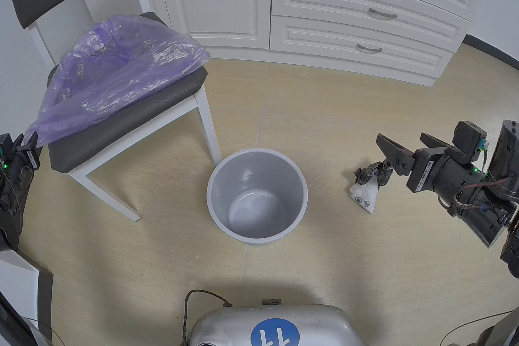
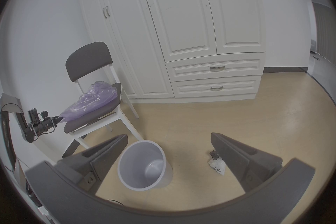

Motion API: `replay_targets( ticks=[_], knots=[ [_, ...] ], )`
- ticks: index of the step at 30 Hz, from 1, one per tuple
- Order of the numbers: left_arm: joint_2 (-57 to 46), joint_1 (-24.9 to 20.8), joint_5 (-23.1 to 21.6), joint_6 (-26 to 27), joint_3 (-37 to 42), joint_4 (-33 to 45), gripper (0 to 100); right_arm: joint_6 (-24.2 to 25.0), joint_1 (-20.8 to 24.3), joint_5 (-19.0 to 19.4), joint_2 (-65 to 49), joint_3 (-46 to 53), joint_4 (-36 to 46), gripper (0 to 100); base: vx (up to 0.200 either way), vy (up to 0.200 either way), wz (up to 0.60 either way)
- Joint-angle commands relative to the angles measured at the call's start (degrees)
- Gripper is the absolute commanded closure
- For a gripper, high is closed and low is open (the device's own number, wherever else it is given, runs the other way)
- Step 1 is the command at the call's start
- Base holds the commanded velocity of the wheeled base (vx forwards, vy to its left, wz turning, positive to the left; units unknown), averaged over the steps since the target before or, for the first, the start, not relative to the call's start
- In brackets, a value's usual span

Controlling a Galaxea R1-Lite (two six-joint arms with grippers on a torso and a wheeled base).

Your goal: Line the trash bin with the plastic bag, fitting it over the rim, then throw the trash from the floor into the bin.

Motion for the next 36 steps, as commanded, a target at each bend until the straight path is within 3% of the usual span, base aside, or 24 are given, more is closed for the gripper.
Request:
replay_targets(
  ticks=[1, 11, 16, 24, 25, 28, 31, 36],
  knots=[
    [-0.47, -0.05, 0.04, -0.09, 0.1, -0.03, 100, -0.03, 0.0, 0.06, 0.15, 0.07, -0.02, 0, 0.0, 0.0, 0.0],
    [-3.02, -1.72, -0.05, -0.71, 1.42, -0.56, 100, -0.12, 2.64, -0.29, 0.85, 0.42, -0.37, 0, 0.0, 0.0, 0.0],
    [-11.28, -5.68, -0.23, -1.76, 6.43, -0.65, 100, -4.25, 4.4, -5.92, -2.57, 1.12, -0.81, 0, 0.0, 0.0, 0.0],
    [-18.75, -20.09, 0.39, -1.85, 6.43, 5.42, 100, -6.88, 6.5, -7.32, -5.91, 1.65, -0.72, 0, 0.0, 0.0, 0.0],
    [-19.63, -25.1, 2.58, -1.85, 5.99, 7.79, 100, -7.76, 7.21, -8.46, -6.35, 1.74, -0.81, 0, 0.0, 0.0, 0.0],
    [-19.89, -32.75, 7.59, -1.85, 4.67, 8.84, 100, -9.08, 7.3, -9.61, -7.06, 1.48, -0.9, 0, 0.0, 0.0, 0.0],
    [-19.98, -35.74, 8.21, -1.76, 3.0, 9.02, 100, -8.73, 7.56, -9.61, -6.35, 1.39, -0.99, 0, 0.0, 0.0, 0.0],
    [-22.26, -43.74, 8.47, -1.67, 0.36, 9.28, 100, -3.54, 10.28, -9.52, -1.52, 0.42, -1.16, 0, 0.0, 0.0, 0.0]
  ],
)
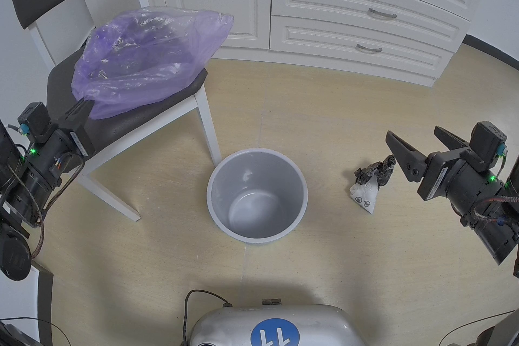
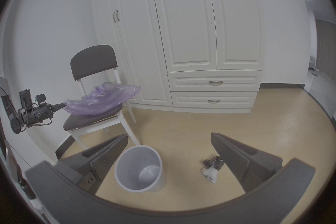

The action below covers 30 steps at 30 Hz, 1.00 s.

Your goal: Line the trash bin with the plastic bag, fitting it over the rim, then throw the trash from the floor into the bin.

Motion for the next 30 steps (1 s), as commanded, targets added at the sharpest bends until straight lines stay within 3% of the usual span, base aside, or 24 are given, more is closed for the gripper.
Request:
replay_targets(
  ticks=[1, 7, 11, 13, 14, 18, 30],
  knots=[
    [-4.45, -9.13, 1.25, 0.08, -3.0, 1.02, 100, 4.11, 3.01, -0.6, 4.93, -1.92, -0.75, 0, 0.0, 0.0, 0.0],
    [-8.23, -13.08, 1.43, 0.78, -1.16, 1.55, 100, 5.25, 5.91, -0.6, 10.03, -2.01, -6.11, 0, 0.0, 0.0, 0.0],
    [-13.85, -17.65, 1.43, 1.75, -0.28, 6.73, 100, 5.6, 7.05, -0.6, 13.02, -1.31, -9.89, 0, 0.0, 0.0, 0.0],
    [-14.03, -17.74, 1.43, 1.75, -0.28, 6.91, 100, 5.6, 7.05, -0.6, 13.02, -1.31, -9.89, 0, 0.0, 0.0, 0.0],
    [-17.54, -20.99, 1.78, 2.01, -0.28, 10.69, 100, 6.3, 7.58, -0.6, 13.46, -1.04, -9.98, 0, 0.0, 0.0, 0.0],
    [-21.76, -25.47, 1.69, 3.6, -0.01, 15.17, 100, 7.45, 8.28, -0.34, 14.42, -0.87, -10.07, 0, 0.0, 0.0, 0.0],
    [-23.26, -27.85, 1.87, 4.21, -0.19, 18.25, 100, 9.91, 11.44, 0.1, 18.82, 1.16, -9.98, 0, 0.0, 0.0, 0.0]
  ],
)
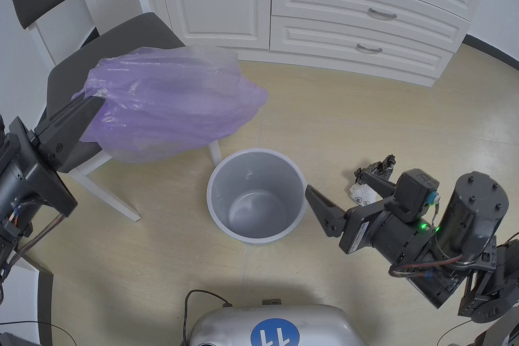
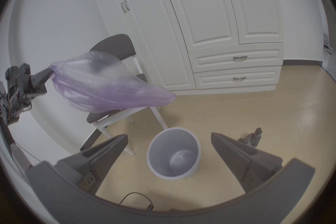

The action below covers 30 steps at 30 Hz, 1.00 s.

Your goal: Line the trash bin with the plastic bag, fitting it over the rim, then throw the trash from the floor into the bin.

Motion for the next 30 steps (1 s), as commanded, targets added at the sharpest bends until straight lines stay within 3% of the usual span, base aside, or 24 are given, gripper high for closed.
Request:
replay_targets(
  ticks=[1, 7, 12, 23, 30],
  knots=[
    [-1.06, -0.3, 0.11, 0.05, -0.24, 0.0, 100, 1.15, 0.61, 0.21, 3.48, 0.42, -0.15, 0, 0.0, 0.0, 0.0],
    [-1.5, -0.65, 1.26, 0.05, -0.5, -0.18, 100, 3.0, 1.92, 1.18, 6.47, 1.04, 0.2, 0, 0.0, 0.0, 0.0],
    [-2.02, -4.25, 4.24, 0.14, -1.03, -0.18, 100, 6.16, 3.86, 1.27, 11.22, 0.51, -1.47, 0, 0.0, 0.0, 0.0],
    [-2.82, -6.45, 4.51, 0.14, -1.12, -0.18, 100, 6.51, 1.4, 2.58, 11.22, -1.16, -1.91, 0, 0.0, 0.0, 0.0],
    [-3.87, -9.7, 4.33, -0.12, -1.12, 0.0, 100, 7.83, -3.44, 2.58, 11.04, -5.55, -1.91, 0, 0.0, 0.0, 0.0]
  ],
)
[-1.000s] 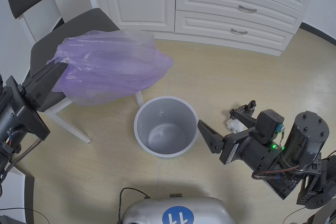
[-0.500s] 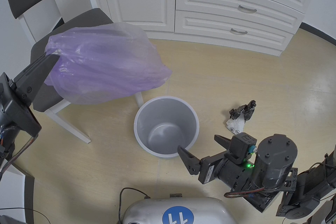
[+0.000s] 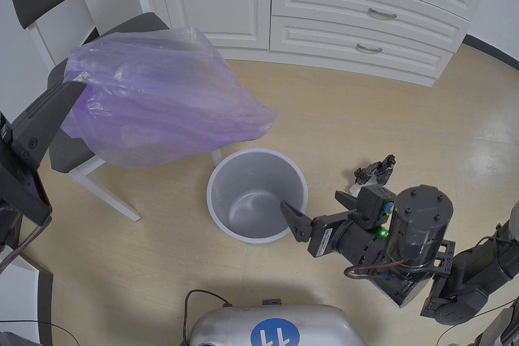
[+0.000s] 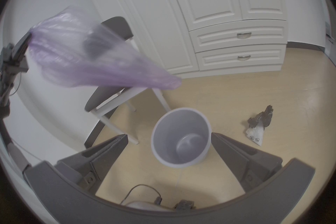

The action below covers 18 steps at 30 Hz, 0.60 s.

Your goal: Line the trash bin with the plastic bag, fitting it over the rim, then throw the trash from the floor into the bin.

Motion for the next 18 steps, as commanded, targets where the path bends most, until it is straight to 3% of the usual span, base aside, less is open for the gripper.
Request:
replay_targets(
  ticks=[1, 6, 8, 11, 18],
  knots=[
    [-0.31, -1.63, -0.09, -0.32, 0.04, 0.17, 100, 1.73, -2.65, 0.07, 1.03, -3.17, -0.05, 0, 0.0, 0.0, 0.0],
    [1.63, -1.54, -0.27, -1.9, -0.31, 0.44, 100, 5.25, -4.68, -0.01, 5.25, -6.42, -0.05, 0, 0.0, 0.0, 0.0],
    [4.79, -1.54, -0.36, -6.47, -0.49, 0.0, 100, 6.04, -5.91, 0.16, 6.04, -7.3, 0.04, 0, 0.0, 0.0, 0.0],
    [7.87, -1.28, -0.27, -8.76, -1.1, -0.36, 100, 6.21, -6.61, 0.25, 6.3, -7.48, 0.04, 0, 0.0, 0.0, 0.0],
    [8.31, -1.63, -0.27, -9.37, -1.9, -0.53, 100, 6.3, -6.43, 0.95, 8.06, -7.56, 0.04, 0, 0.0, 0.0, 0.0]
  ],
)
